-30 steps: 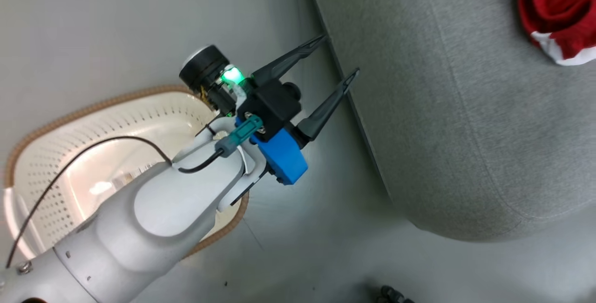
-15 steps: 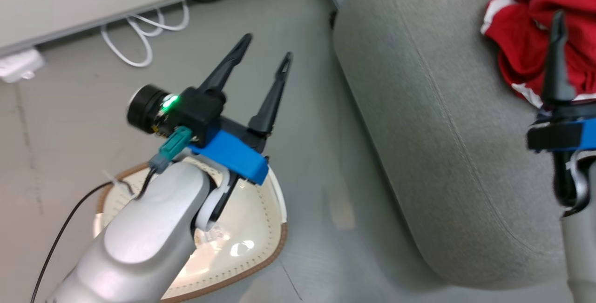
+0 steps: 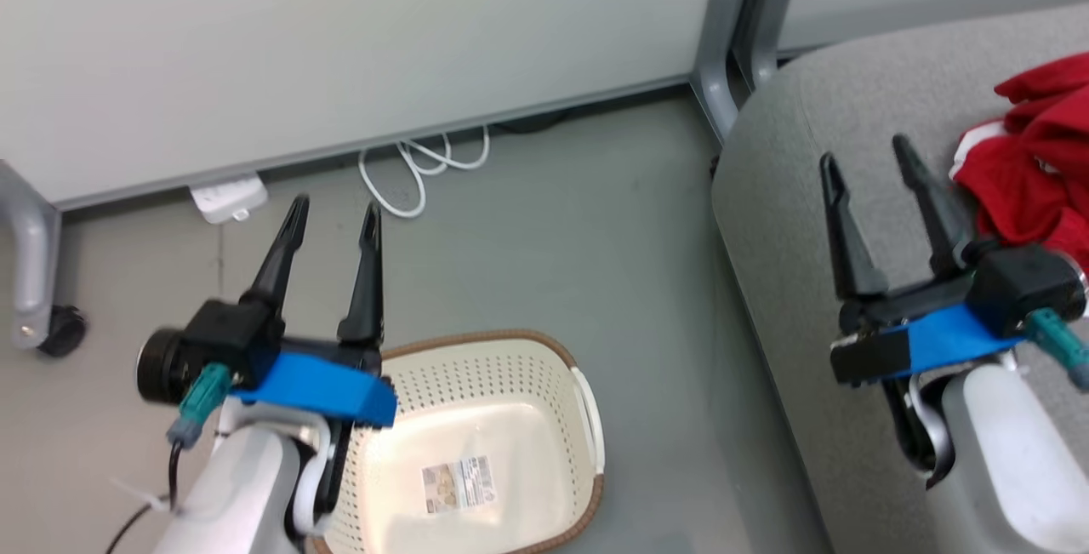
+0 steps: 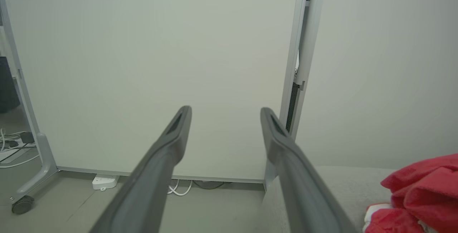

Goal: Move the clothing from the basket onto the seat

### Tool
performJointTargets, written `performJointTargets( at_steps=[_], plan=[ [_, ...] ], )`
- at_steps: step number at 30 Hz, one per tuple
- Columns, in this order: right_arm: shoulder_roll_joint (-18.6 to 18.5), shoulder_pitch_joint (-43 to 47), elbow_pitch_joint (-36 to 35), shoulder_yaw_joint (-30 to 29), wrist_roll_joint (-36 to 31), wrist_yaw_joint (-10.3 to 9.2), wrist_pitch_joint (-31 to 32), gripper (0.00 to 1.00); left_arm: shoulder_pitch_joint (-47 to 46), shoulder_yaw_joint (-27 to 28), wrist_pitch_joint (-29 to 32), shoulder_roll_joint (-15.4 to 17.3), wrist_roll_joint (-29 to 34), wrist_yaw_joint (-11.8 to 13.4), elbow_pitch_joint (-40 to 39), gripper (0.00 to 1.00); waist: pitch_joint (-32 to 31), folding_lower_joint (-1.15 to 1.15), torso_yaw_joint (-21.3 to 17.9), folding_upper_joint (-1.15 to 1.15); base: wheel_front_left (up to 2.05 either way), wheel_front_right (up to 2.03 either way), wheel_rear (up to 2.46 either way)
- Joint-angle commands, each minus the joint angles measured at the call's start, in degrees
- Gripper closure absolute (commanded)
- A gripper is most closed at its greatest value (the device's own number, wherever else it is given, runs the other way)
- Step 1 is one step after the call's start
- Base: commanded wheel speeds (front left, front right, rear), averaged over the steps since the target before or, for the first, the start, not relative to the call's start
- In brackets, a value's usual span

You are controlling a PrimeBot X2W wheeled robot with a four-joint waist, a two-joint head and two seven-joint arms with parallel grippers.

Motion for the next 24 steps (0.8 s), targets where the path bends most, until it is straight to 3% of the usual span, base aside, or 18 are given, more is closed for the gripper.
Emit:
performJointTargets(
  at_steps=[1,15,24],
  plan=[
    [0.36,1.28,0.06,0.17,0.39,-0.06,-0.05,0.00,1.34,0.93,-0.15,-0.12,0.44,-0.29,-0.25,0.00,-2.22,0.01,1.60,0.00,0.00,0.00,0.00],
    [4.77,14.37,-0.81,-2.41,0.78,-0.06,-0.04,0.00,15.18,12.57,-0.16,-5.46,6.90,-7.63,-1.50,0.00,-8.62,0.01,4.63,0.00,0.00,0.00,0.00],
    [7.20,19.86,-2.11,-5.02,0.77,-0.06,-0.04,0.00,19.93,17.40,-0.16,-7.48,9.67,-10.60,-1.39,0.00,-9.93,0.01,5.37,0.00,0.00,0.00,0.00]
  ],
)
